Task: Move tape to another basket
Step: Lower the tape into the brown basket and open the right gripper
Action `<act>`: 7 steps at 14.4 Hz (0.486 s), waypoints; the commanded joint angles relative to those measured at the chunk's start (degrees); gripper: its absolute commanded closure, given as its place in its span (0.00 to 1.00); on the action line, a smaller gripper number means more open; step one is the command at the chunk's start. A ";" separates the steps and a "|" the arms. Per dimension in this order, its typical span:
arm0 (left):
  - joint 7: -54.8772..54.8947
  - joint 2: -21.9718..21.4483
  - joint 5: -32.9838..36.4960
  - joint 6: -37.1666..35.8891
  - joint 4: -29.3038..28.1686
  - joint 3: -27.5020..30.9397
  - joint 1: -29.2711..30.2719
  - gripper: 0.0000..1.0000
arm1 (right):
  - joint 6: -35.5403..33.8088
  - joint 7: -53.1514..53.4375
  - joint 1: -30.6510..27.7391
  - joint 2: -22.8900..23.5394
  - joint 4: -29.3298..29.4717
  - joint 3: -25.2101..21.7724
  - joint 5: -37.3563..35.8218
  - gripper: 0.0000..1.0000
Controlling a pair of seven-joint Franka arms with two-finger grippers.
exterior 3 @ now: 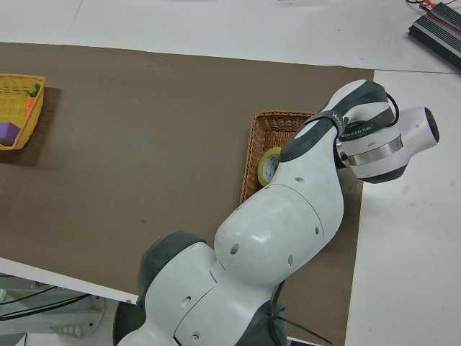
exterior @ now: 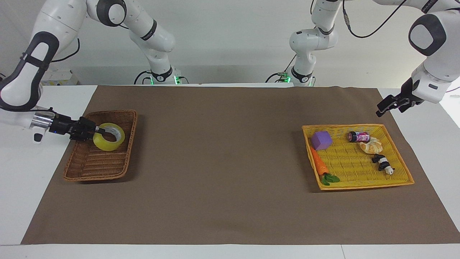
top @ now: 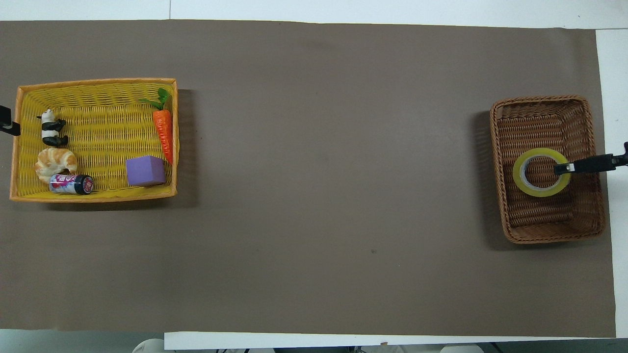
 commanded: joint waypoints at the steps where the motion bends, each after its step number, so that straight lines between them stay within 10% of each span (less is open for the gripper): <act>1: 0.65 -1.95 5.47 -3.28 -0.07 -4.18 0.85 0.00 | 1.36 -0.81 0.35 -1.24 -0.89 0.79 -2.08 0.68; 3: 0.74 -2.04 6.29 -3.37 -0.34 -5.07 0.85 0.00 | 2.93 -0.72 1.14 -1.50 -0.63 0.79 -3.67 0.00; 7: 0.83 -1.87 3.93 -2.94 -0.07 -5.08 0.42 0.00 | 8.73 0.15 4.99 -6.23 -0.28 1.23 -11.30 0.00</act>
